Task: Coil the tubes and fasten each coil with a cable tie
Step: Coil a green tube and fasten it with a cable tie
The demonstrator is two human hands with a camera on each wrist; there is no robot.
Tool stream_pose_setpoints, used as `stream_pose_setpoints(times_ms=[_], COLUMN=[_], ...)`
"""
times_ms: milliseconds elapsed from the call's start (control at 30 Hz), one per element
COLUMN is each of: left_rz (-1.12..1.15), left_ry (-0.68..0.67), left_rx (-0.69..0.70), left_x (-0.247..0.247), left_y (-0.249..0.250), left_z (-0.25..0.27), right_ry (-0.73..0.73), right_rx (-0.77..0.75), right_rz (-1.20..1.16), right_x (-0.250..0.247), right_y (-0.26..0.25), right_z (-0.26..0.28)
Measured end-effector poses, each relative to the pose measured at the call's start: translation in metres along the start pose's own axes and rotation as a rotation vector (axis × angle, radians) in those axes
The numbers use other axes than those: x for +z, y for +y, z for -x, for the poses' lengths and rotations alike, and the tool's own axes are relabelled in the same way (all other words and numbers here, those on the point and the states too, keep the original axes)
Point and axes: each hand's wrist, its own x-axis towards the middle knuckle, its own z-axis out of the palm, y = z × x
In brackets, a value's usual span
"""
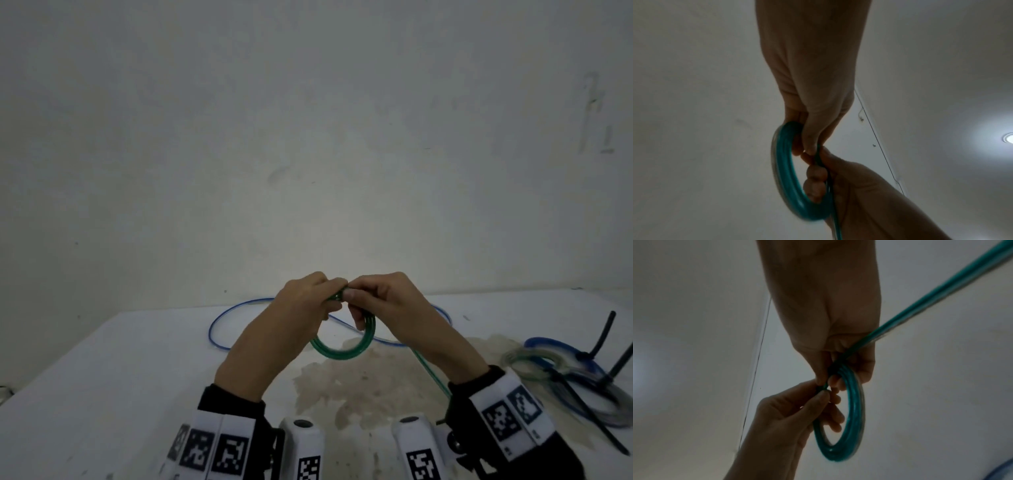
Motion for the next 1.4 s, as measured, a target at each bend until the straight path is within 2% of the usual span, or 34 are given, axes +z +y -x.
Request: stream_pose_setpoints(times_ms=[100,200,367,433,500,567,633,733,833,967,1067,1233,1300,1400], left_rz=[-0.171,-0.222,-0.214,-0.163,-0.112,-0.066,0.001,0.181,0.329,0.388,0.428,0.592,0.613,0.69], left_ry=[0.083,0.202,0.484,0.569,0.599,0.546,0.404,0.193,0.029,0.038,0.152,0.554,0.624,0.625], left_rx=[0.027,-0.03,-0.2,-0.273,-0.329,-0.398,-0.493,-0.572,-0.563,-0.593,-0.607,-0.695,-0.713,-0.721], left_x=[0.006,0.007,0.008,0.01,0.011,0.012,0.01,0.005,0.002,0.002,0.003,-0.001,-0.004,-0.004], left_y=[-0.002,-0.003,0.0,0.001,0.002,0.003,0.004,0.005,0.013,0.015,0.013,0.007,0.006,0.009], left_z=[-0.002,0.001,0.004,0.005,0.005,0.003,0.001,0.001,0.0,0.0,-0.001,-0.002,-0.003,-0.004], right_ry=[0.027,0.065,0.132,0.194,0.251,0.267,0.236,0.095,-0.051,-0.085,-0.02,0.082,0.1,0.156], right_rx=[0.0,0.023,0.104,0.083,0.055,0.066,0.058,0.005,0.013,-0.013,-0.028,0.011,0.001,-0.039], right_rz=[0.031,0.008,-0.321,-0.356,-0.35,-0.317,-0.173,0.178,0.321,0.318,0.212,-0.074,-0.101,-0.122], right_x=[0.004,0.006,0.028,0.045,0.054,0.049,0.034,0.016,0.01,0.011,0.014,0.022,0.032,0.04], right_y=[-0.001,0.002,0.006,0.007,0.009,0.012,0.016,0.019,0.016,0.012,0.009,0.011,0.013,0.013], right_z=[-0.002,-0.003,0.0,0.0,0.0,-0.001,-0.002,-0.003,-0.001,0.0,-0.001,-0.001,-0.001,-0.002])
